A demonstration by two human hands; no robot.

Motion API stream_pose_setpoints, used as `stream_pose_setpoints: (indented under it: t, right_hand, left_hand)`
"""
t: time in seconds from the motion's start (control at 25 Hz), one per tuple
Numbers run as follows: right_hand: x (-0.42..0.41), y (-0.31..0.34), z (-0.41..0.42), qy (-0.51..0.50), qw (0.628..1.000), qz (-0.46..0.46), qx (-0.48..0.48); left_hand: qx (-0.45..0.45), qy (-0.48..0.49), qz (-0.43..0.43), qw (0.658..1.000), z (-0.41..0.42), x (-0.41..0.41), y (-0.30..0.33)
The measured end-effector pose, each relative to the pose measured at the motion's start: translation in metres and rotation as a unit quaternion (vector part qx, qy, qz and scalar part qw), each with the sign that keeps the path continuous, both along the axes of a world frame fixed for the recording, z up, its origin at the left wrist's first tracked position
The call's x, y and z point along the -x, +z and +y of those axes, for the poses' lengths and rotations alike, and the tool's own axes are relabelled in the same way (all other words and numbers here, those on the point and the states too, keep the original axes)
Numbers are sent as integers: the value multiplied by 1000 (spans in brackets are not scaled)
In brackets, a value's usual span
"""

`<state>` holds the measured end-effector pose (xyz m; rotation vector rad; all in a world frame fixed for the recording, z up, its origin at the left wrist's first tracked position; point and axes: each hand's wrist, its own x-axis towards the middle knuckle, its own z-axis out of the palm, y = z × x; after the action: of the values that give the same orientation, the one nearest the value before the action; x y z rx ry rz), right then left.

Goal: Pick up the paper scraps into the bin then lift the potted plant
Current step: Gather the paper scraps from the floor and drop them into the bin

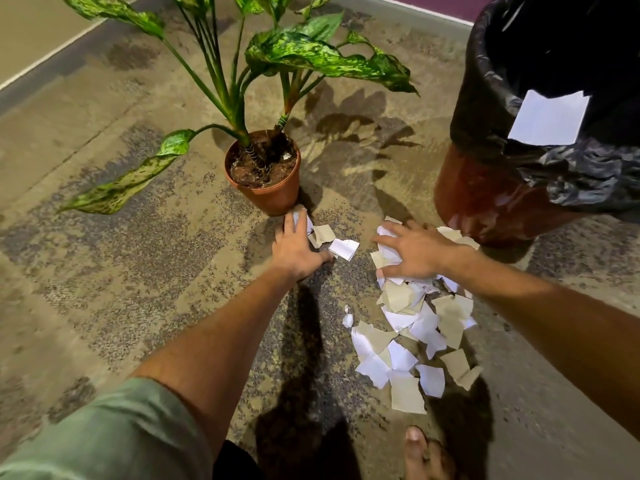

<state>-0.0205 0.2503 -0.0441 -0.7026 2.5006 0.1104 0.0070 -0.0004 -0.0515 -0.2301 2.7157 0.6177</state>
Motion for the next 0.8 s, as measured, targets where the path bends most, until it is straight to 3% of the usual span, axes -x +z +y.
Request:
stream_pose_setpoints:
  t: [0.24,0.44,0.56,0.72,0.8]
  right_hand:
    - [-26,-9,48,-110,993,32,-12]
    - [-69,-9,55,-231,972,-1,30]
    - [-96,-4,50,-232,972,-19,26]
    - [-93,24,66,-221,956,-89,174]
    - [-81,41,86,-259,935,-41,237]
  left_hand:
    - [8,-38,-16,999,16,9,-9]
    - [-5,-113,-3,994,39,-5,-13]
    - [-32,-178,-16,983,58,-21,-11]
    - [-112,-280,-11,953,85,-41,1]
    - [-165,-300,15,939,89,-45,12]
